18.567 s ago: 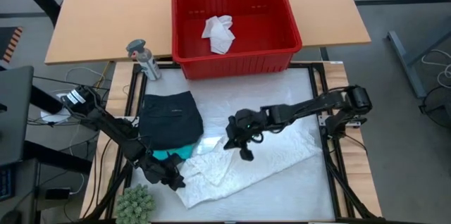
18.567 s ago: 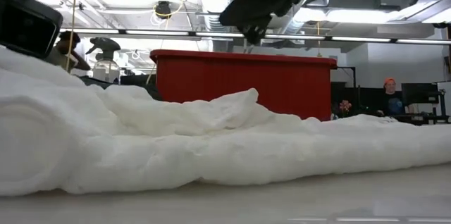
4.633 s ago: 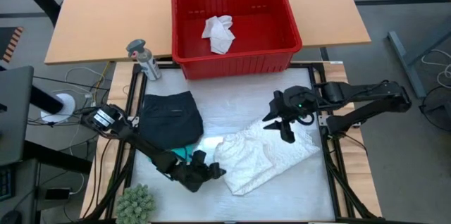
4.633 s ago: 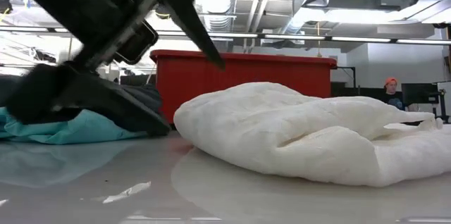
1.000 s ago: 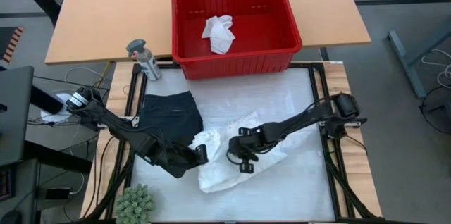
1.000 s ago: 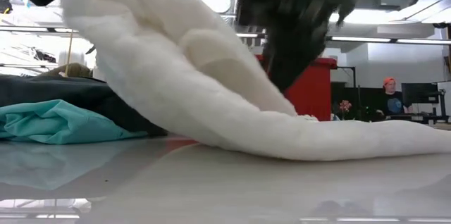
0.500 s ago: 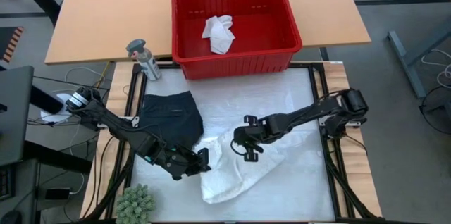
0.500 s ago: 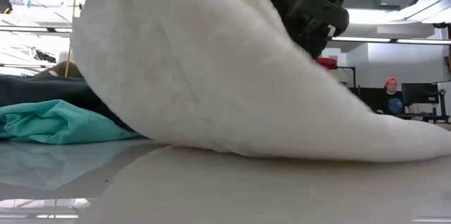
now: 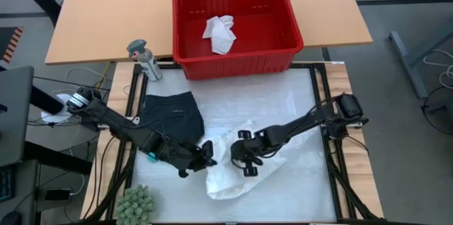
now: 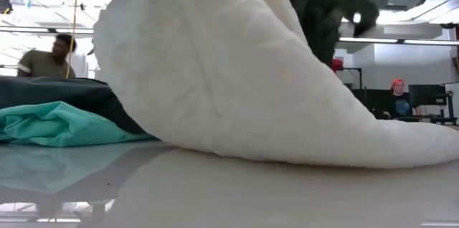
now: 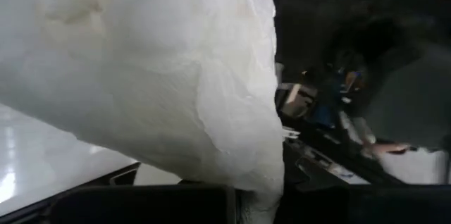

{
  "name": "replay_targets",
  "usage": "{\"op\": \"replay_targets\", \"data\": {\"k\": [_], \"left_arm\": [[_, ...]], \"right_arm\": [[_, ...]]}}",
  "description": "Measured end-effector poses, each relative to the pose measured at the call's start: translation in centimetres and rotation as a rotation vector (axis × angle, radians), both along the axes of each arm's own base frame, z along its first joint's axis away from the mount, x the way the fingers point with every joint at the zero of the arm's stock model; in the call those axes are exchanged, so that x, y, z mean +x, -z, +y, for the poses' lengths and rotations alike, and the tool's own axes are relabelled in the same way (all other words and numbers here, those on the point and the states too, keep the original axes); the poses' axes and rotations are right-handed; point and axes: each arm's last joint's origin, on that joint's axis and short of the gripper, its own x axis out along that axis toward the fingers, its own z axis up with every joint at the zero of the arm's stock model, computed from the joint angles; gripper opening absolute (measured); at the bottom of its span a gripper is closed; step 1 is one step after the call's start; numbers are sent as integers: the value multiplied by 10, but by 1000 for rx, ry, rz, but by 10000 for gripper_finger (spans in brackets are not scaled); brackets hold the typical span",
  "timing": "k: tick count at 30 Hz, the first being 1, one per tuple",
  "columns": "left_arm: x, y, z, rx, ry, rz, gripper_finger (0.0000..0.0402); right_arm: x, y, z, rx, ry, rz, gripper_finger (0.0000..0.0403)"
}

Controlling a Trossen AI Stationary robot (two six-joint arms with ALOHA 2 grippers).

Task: Fold laundry
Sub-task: Fold the white dress

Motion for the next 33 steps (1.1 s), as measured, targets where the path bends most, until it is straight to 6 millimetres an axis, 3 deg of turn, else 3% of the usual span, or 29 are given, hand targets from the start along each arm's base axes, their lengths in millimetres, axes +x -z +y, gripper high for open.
{"op": "replay_targets", "data": {"k": [8, 20, 27, 33], "left_arm": [[10, -4, 16, -59, -88, -42, 15], [22, -3, 53, -40, -187, -38, 22], [22, -2, 56, -45, -159, -11, 23], [18, 3, 55, -63, -103, 65, 23]], "right_arm": [[11, 17, 7, 18, -13, -39, 14], [22, 13, 2, 35, -7, -142, 14], [54, 29, -2, 117, -35, -185, 14], [62, 30, 2, 123, -48, -162, 14]]}}
